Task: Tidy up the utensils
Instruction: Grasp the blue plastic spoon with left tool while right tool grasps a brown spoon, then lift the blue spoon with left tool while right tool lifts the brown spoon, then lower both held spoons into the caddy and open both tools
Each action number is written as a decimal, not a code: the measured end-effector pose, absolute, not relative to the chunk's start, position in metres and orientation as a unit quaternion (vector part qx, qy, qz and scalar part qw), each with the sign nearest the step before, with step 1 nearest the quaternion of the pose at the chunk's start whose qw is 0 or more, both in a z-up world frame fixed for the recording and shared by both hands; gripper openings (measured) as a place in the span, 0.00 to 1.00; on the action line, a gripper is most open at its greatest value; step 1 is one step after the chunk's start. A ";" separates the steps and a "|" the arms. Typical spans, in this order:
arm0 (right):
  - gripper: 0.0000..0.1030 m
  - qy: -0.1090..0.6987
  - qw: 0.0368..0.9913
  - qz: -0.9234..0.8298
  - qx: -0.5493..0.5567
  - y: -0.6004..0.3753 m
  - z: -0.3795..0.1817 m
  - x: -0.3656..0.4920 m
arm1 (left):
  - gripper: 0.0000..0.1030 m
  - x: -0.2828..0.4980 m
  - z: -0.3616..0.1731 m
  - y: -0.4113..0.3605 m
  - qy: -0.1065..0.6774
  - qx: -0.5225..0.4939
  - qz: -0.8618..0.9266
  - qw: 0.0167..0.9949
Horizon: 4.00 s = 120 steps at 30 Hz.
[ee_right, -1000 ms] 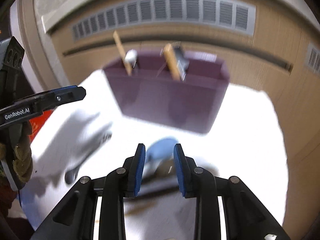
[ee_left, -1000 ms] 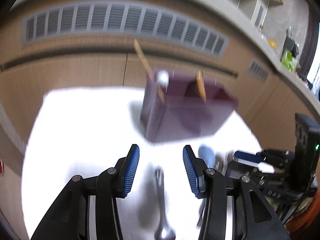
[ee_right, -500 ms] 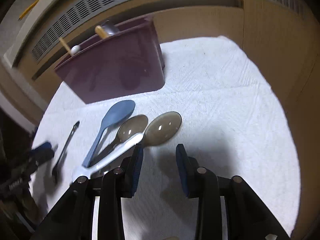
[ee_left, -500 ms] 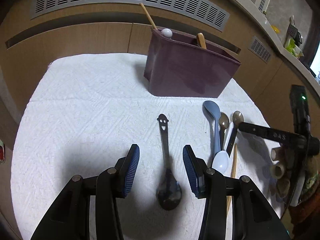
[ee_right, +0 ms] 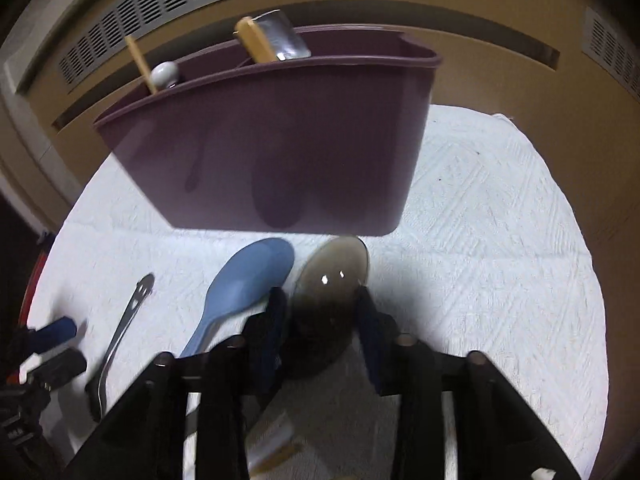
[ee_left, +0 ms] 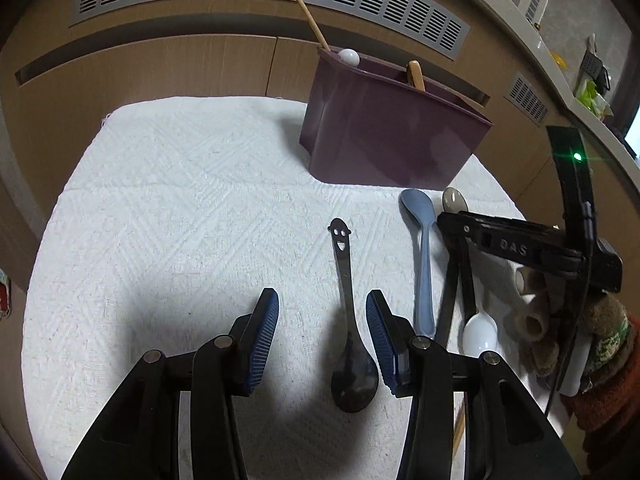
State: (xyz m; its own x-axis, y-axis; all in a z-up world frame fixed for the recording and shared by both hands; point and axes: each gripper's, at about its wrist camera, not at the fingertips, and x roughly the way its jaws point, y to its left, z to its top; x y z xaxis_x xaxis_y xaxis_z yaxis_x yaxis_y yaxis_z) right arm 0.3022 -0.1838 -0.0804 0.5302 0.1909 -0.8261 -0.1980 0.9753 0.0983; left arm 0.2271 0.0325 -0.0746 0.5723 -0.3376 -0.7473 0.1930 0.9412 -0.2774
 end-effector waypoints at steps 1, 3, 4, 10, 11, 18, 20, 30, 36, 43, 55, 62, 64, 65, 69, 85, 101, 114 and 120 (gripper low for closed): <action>0.26 0.471 0.874 0.120 -0.005 -0.187 -0.080 0.296 | 0.45 0.228 -0.075 0.030 0.438 -0.083 -0.153 0.882; 0.25 0.471 0.872 0.134 -0.012 -0.194 -0.079 0.282 | 0.45 0.231 -0.073 0.024 0.438 -0.081 -0.162 0.881; 0.25 0.469 0.872 0.136 -0.021 -0.196 -0.079 0.276 | 0.46 0.233 -0.072 0.019 0.437 -0.079 -0.168 0.880; 0.25 0.461 0.876 0.136 -0.040 -0.218 -0.078 0.243 | 0.46 0.261 -0.060 -0.034 0.431 -0.038 -0.214 0.876; 0.25 0.462 0.876 0.136 -0.033 -0.222 -0.079 0.241 | 0.46 0.267 -0.058 -0.044 0.430 -0.027 -0.220 0.875; 0.33 0.468 0.874 0.133 0.000 -0.227 -0.081 0.232 | 0.46 0.322 -0.068 -0.100 0.455 0.021 -0.212 0.865; 0.36 0.469 0.873 0.135 -0.007 -0.223 -0.081 0.230 | 0.45 0.327 -0.072 -0.108 0.460 0.032 -0.207 0.863; 0.45 0.467 0.876 0.111 -0.052 -0.207 -0.084 0.224 | 0.34 0.331 -0.082 -0.104 0.460 0.053 -0.192 0.865; 0.60 0.470 0.875 0.115 -0.034 -0.205 -0.085 0.222 | 0.34 0.310 -0.081 -0.085 0.466 0.060 -0.184 0.863; 0.70 0.491 0.862 0.124 -0.034 -0.200 -0.084 0.223 | 0.34 0.269 -0.079 -0.056 0.480 0.050 -0.187 0.855; 0.28 0.481 0.871 0.093 -0.050 -0.182 -0.081 0.246 | 0.35 0.239 -0.078 -0.037 0.485 0.031 -0.170 0.857; 0.20 0.458 0.879 0.129 -0.040 -0.187 -0.061 0.224 | 0.40 0.237 -0.079 -0.039 0.483 0.036 -0.175 0.857; 0.20 0.451 0.882 0.133 -0.038 -0.192 -0.057 0.221 | 0.43 0.238 -0.080 -0.040 0.484 0.033 -0.179 0.856; 0.20 0.446 0.884 0.133 -0.040 -0.194 -0.055 0.218 | 0.45 0.238 -0.080 -0.040 0.485 0.031 -0.180 0.855; 0.20 0.438 0.888 0.133 -0.041 -0.201 -0.050 0.215 | 0.48 0.240 -0.079 -0.044 0.491 0.040 -0.185 0.851; 0.13 0.425 0.893 0.141 -0.051 -0.208 -0.050 0.203 | 0.37 0.243 -0.081 -0.053 0.505 0.075 -0.174 0.842; 0.30 0.495 0.845 0.198 -0.053 -0.181 -0.079 0.229 | 0.34 0.218 -0.039 -0.003 0.437 -0.029 -0.184 0.880; 0.29 0.424 0.883 0.183 -0.086 -0.165 -0.045 0.213 | 0.34 0.201 -0.024 0.004 0.416 -0.032 -0.186 0.890; 0.29 0.399 0.898 0.180 -0.038 -0.187 -0.025 0.205 | 0.34 0.191 -0.008 0.006 0.394 -0.042 -0.193 0.898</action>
